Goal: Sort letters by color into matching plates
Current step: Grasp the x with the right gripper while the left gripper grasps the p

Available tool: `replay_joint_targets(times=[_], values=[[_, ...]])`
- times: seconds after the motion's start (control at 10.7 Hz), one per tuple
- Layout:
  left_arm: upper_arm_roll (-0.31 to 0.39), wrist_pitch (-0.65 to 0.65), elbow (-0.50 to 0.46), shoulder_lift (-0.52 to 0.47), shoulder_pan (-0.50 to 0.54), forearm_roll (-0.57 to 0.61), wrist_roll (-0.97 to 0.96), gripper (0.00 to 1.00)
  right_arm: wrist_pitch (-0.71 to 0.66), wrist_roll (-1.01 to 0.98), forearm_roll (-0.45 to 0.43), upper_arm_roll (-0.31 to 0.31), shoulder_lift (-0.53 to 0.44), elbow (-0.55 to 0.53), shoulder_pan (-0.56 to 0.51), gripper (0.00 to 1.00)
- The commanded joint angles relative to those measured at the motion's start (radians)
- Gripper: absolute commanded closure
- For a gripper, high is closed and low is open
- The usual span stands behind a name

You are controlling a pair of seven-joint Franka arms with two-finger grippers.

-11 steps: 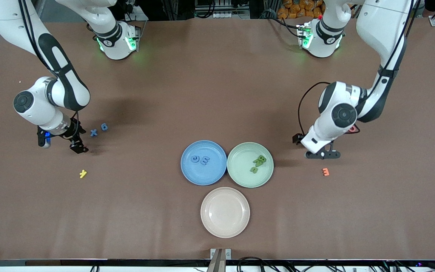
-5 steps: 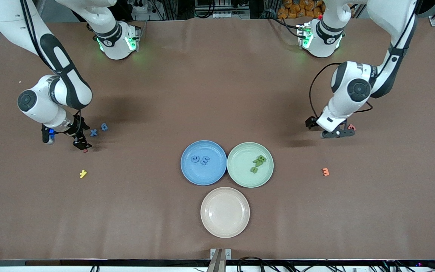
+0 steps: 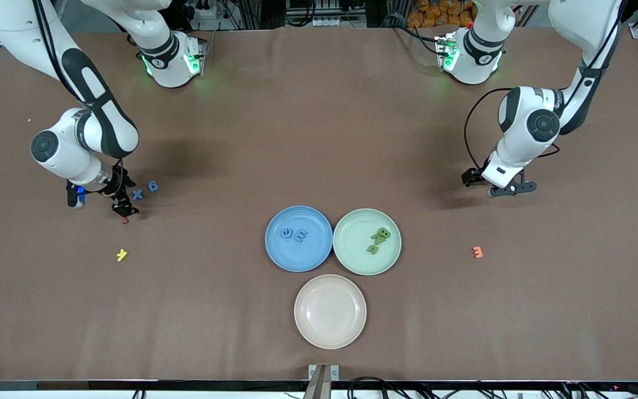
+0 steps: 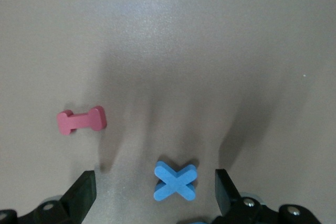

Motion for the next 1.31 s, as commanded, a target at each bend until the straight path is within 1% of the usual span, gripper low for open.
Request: replay_joint_targets(times=[0.0,0.09,0.19,0.28,0.37,0.47,0.56,0.84,0.93,1.12,1.21], values=[[0.010,0.016,-0.080,-0.067,0.021,0.001,0.010,0.00,0.031,-0.003,0.024,0.010,-0.046,-0.055,0.001,0.06],[0.021,0.018,-0.088,-0.068,0.021,0.003,0.010,0.00,0.031,-0.010,0.024,0.010,-0.046,-0.058,0.003,0.17],[0.023,0.018,-0.094,-0.066,0.021,0.001,0.010,0.10,0.031,-0.025,0.023,0.010,-0.046,-0.058,0.003,0.29],[0.023,0.018,-0.098,-0.061,0.021,0.001,0.010,0.26,0.031,-0.042,0.023,0.010,-0.044,-0.059,0.003,0.40],[0.023,0.029,-0.111,-0.061,0.019,0.001,0.010,0.34,0.031,-0.062,0.024,0.010,-0.044,-0.065,0.003,0.45],[0.023,0.032,-0.118,-0.058,0.019,0.001,0.010,0.35,0.031,-0.075,0.023,0.010,-0.044,-0.070,0.002,0.46],[0.023,0.032,-0.121,-0.058,0.019,0.003,0.013,0.40,0.033,-0.084,0.023,0.010,-0.044,-0.073,0.001,0.52],[0.023,0.033,-0.135,-0.054,0.019,0.001,0.038,0.40,0.031,-0.102,0.023,0.010,-0.044,-0.070,0.001,0.74],[0.023,0.033,-0.135,-0.055,0.019,0.003,0.047,0.40,0.031,-0.121,0.023,0.010,-0.044,-0.070,0.001,0.78],[0.038,0.033,-0.135,-0.055,0.019,0.001,0.084,0.40,0.016,-0.212,0.018,0.013,-0.049,-0.058,0.003,0.80],[0.058,0.033,-0.135,-0.058,0.019,0.003,0.102,0.41,-0.009,-0.321,0.015,0.013,-0.058,-0.032,0.002,0.80]])
